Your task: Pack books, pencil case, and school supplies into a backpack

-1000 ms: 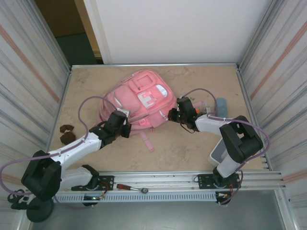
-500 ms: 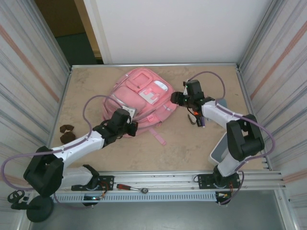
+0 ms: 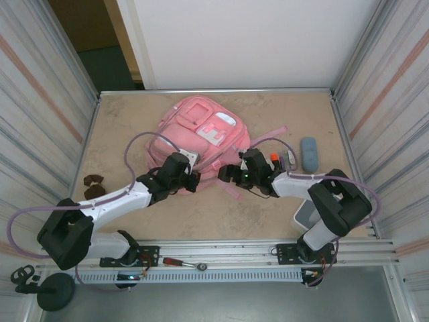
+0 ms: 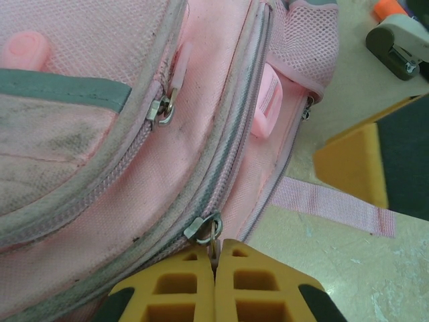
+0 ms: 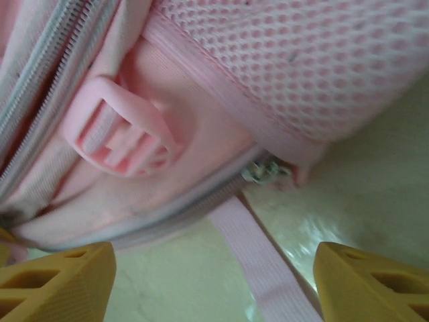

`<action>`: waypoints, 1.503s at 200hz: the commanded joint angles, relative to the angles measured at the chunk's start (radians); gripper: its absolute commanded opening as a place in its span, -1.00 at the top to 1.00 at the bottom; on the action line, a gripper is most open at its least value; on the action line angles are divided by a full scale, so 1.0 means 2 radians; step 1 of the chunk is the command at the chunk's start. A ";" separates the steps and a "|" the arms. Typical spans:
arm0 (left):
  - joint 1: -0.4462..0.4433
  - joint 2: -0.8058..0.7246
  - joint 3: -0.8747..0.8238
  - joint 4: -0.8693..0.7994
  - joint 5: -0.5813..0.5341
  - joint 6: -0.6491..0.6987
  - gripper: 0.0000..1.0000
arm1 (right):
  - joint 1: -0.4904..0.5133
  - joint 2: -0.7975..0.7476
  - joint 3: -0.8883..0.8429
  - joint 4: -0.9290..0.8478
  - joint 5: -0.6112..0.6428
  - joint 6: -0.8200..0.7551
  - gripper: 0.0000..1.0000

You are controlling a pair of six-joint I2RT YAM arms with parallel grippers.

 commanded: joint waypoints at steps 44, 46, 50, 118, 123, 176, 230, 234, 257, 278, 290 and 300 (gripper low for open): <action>-0.011 -0.012 0.001 0.009 -0.008 0.004 1.00 | 0.004 0.080 0.041 0.092 -0.012 0.045 0.07; -0.011 -0.012 0.001 0.008 -0.008 0.004 1.00 | 0.004 0.081 0.040 0.093 -0.011 0.046 0.12; -0.011 -0.014 0.001 0.006 -0.009 0.005 1.00 | 0.002 0.082 0.039 0.094 -0.008 0.049 0.21; 0.019 -0.043 -0.016 -0.024 -0.031 0.034 1.00 | -0.064 0.046 -0.016 0.094 0.004 0.055 0.98; 0.024 -0.046 -0.019 -0.027 -0.033 0.035 1.00 | -0.072 0.041 -0.017 0.090 0.004 0.051 0.99; 0.076 -0.096 -0.035 -0.066 -0.044 0.045 1.00 | -0.117 0.012 0.032 -0.030 -0.007 -0.046 1.00; 0.076 -0.106 -0.043 -0.043 0.027 0.048 1.00 | -0.103 -0.071 0.055 -0.156 0.047 -0.163 0.52; 0.076 -0.107 -0.044 -0.039 0.031 0.048 1.00 | -0.096 -0.082 0.055 -0.162 0.053 -0.180 0.46; 0.083 -0.115 -0.048 -0.026 0.057 0.049 1.00 | -0.027 -0.130 0.063 -0.186 0.115 -0.299 0.22; 0.092 -0.114 -0.044 -0.024 0.081 0.050 1.00 | 0.050 -0.134 0.075 -0.176 0.179 -0.407 0.01; 0.096 -0.111 -0.043 -0.021 0.094 0.048 1.00 | 0.078 -0.122 0.087 -0.162 0.193 -0.449 -0.01; 0.099 -0.110 -0.043 -0.019 0.100 0.046 1.00 | 0.099 -0.110 0.098 -0.150 0.203 -0.479 0.00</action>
